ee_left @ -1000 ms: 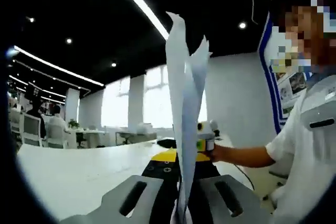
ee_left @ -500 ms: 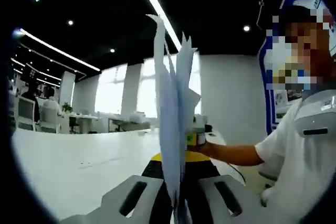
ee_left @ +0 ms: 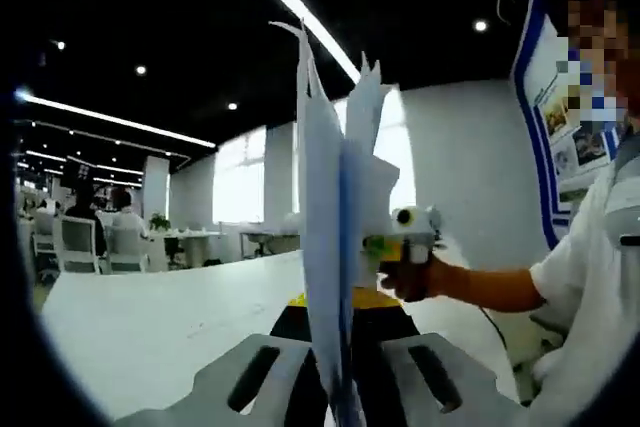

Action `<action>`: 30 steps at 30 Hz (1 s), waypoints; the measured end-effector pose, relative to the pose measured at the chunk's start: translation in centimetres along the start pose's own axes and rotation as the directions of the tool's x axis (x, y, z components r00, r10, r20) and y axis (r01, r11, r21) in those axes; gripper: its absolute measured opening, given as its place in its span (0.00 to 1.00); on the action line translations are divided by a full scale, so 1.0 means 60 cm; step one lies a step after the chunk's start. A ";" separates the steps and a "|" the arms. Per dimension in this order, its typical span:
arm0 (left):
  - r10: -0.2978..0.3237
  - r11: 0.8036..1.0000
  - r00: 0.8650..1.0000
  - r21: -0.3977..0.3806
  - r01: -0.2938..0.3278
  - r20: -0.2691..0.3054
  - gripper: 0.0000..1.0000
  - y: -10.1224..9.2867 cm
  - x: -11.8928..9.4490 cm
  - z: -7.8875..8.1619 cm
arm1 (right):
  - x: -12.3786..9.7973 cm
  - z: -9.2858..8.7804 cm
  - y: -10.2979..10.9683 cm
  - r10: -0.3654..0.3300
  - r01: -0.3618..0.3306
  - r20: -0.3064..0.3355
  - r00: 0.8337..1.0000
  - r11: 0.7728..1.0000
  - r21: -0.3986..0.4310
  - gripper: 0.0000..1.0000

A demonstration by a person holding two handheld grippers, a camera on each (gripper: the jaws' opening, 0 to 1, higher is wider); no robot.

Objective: Organize the stack of printing papers by aligning and flattening the scattered papers on the table

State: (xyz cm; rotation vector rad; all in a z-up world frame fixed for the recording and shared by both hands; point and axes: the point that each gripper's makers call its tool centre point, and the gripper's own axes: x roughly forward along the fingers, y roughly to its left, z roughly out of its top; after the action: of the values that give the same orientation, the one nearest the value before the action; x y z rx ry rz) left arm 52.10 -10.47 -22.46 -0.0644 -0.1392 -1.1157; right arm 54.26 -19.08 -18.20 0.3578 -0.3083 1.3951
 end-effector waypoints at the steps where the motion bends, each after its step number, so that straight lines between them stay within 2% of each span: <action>1: -0.012 1.000 1.000 -0.011 0.012 -0.006 0.06 -0.003 0.000 -0.003 | 0.002 0.011 0.004 0.034 -0.033 0.017 0.999 0.999 -0.008 0.25; 2: -0.053 0.998 0.998 -0.048 0.052 -0.020 0.06 -0.014 0.000 -0.012 | 0.004 0.020 0.005 0.049 -0.049 0.027 0.998 0.999 -0.004 0.26; 5: -0.045 0.998 0.998 -0.037 0.044 -0.048 0.06 -0.010 0.007 -0.025 | 0.017 0.018 0.004 0.072 -0.072 -0.018 0.997 0.997 0.001 0.25; 6: -0.039 0.999 0.998 -0.034 0.038 -0.052 0.06 -0.007 0.008 -0.027 | 0.021 0.012 0.000 0.062 -0.063 -0.045 0.997 0.998 -0.029 0.19; 9: 0.001 0.999 0.998 -0.045 -0.003 -0.057 0.06 0.007 0.009 -0.028 | 0.025 0.016 -0.009 0.032 -0.038 -0.049 0.998 0.992 -0.118 0.00; 10: 0.006 0.999 0.998 -0.048 -0.009 -0.059 0.06 0.010 0.009 -0.029 | 0.025 0.013 -0.009 0.034 -0.044 -0.061 0.998 0.984 -0.170 0.00; 11: 0.032 0.996 0.997 -0.084 -0.039 -0.073 0.06 0.019 0.010 -0.032 | 0.027 0.013 -0.014 0.007 -0.019 -0.064 0.998 0.980 -0.197 0.00; 13: 0.083 0.992 0.993 -0.086 -0.091 -0.086 0.06 0.033 0.012 -0.034 | 0.030 0.012 -0.012 -0.003 -0.012 -0.074 0.997 0.980 -0.200 0.00; 14: 0.098 0.991 0.991 -0.082 -0.105 -0.088 0.06 0.036 0.014 -0.034 | 0.029 0.011 -0.024 -0.044 0.026 -0.082 0.996 0.978 -0.205 0.00; 15: 0.121 0.989 0.988 -0.078 -0.128 -0.094 0.06 0.041 0.015 -0.036 | 0.030 0.011 -0.020 -0.041 0.023 -0.081 0.996 0.977 -0.211 0.00; 17: 0.101 0.992 0.991 -0.068 -0.107 -0.090 0.06 0.037 0.017 -0.033 | 0.027 0.013 -0.016 -0.038 0.026 -0.057 0.998 0.981 -0.192 0.01; 18: 0.088 0.994 0.993 -0.055 -0.092 -0.076 0.06 0.034 0.017 -0.029 | 0.026 0.010 -0.006 -0.015 0.008 -0.049 0.999 0.989 -0.148 0.12; 19: 0.077 0.996 0.995 -0.042 -0.080 -0.067 0.06 0.031 0.017 -0.026 | 0.024 0.002 -0.001 -0.001 -0.006 -0.062 0.998 0.993 -0.118 0.20; 20: 0.065 0.997 0.996 -0.033 -0.067 -0.066 0.06 0.028 0.015 -0.026 | 0.019 -0.015 0.001 0.007 -0.015 -0.094 0.996 0.996 -0.082 0.24; 24: 0.029 0.999 0.998 -0.025 -0.031 -0.053 0.06 0.021 0.011 -0.025 | 0.004 -0.064 -0.009 -0.017 -0.001 -0.157 0.987 0.993 -0.114 0.24; 26: -0.001 0.998 0.999 -0.055 -0.002 -0.042 0.06 0.016 0.007 -0.024 | -0.003 -0.091 -0.008 -0.002 -0.012 -0.178 0.984 0.997 -0.080 0.16; 27: 0.005 0.998 0.999 -0.056 -0.008 -0.042 0.06 0.019 0.006 -0.025 | -0.007 -0.104 -0.002 0.019 -0.030 -0.200 0.980 0.998 -0.054 0.05; 28: 0.016 0.998 0.999 -0.055 -0.019 -0.047 0.06 0.022 0.005 -0.027 | -0.008 -0.111 -0.002 0.019 -0.031 -0.203 0.979 0.998 -0.059 0.00; 29: 0.040 0.998 0.998 -0.048 -0.042 -0.049 0.07 0.030 0.003 -0.028 | -0.013 -0.123 -0.007 -0.006 -0.016 -0.228 0.974 0.996 -0.093 0.00; 30: 0.091 0.995 0.995 -0.035 -0.093 -0.048 0.09 0.044 0.003 -0.029 | -0.010 -0.118 -0.002 0.006 -0.022 -0.199 0.980 0.997 -0.077 0.00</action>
State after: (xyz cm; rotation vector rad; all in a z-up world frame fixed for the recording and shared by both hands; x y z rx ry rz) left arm 54.66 -9.68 -24.14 -0.0772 -0.0730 -1.0269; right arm 54.28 -16.64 -24.89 0.1497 -0.2015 1.4156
